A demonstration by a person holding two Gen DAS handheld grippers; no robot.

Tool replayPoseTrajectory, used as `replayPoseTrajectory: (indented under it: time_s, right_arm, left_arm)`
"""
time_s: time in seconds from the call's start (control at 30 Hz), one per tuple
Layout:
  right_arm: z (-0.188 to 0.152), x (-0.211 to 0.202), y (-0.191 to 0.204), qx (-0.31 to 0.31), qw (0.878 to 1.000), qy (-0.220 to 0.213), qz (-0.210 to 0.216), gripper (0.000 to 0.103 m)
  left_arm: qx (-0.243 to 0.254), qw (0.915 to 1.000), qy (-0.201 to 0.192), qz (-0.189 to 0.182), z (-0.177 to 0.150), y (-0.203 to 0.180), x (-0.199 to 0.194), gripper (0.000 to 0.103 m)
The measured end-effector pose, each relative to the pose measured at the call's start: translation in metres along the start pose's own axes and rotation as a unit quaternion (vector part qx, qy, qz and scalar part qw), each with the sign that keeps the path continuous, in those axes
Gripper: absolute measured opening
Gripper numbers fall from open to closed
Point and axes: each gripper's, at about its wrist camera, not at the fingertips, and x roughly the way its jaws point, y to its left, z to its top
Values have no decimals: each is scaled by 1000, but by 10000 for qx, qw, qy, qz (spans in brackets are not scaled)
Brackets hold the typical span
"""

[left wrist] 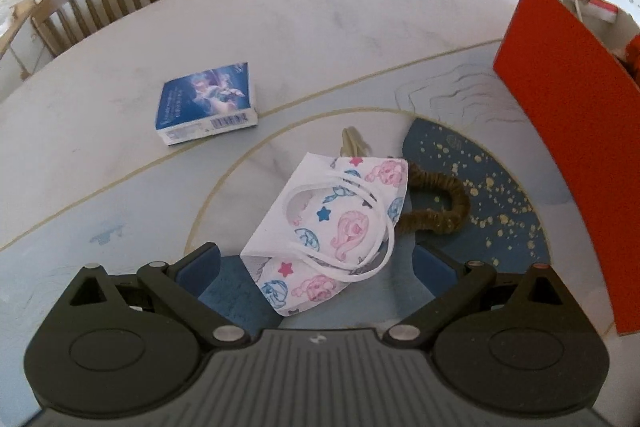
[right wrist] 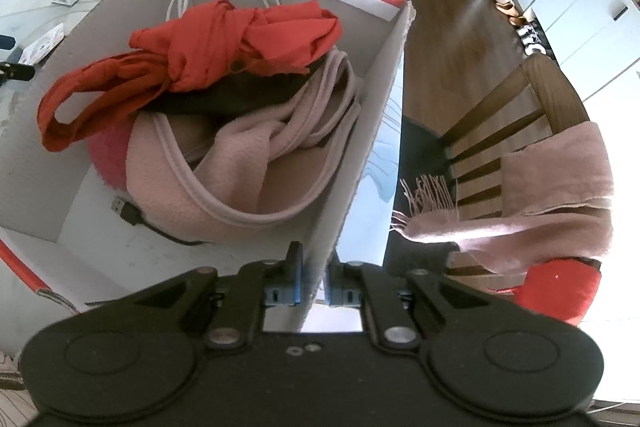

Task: Organize objects
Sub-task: 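Move the left gripper back to the white printed bag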

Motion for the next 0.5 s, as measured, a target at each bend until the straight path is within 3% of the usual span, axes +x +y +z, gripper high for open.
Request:
replayPoseTrajectory:
  time_s: [0.23, 0.5]
  right_arm:
    - [0, 2, 0, 17, 10000, 30, -27, 10]
    - [1, 3, 2, 11, 10000, 58, -51, 10]
  left_arm:
    - [-173, 9998, 100, -51, 0, 7, 12, 101]
    - [-330, 9993, -37, -163, -4, 9, 7, 81]
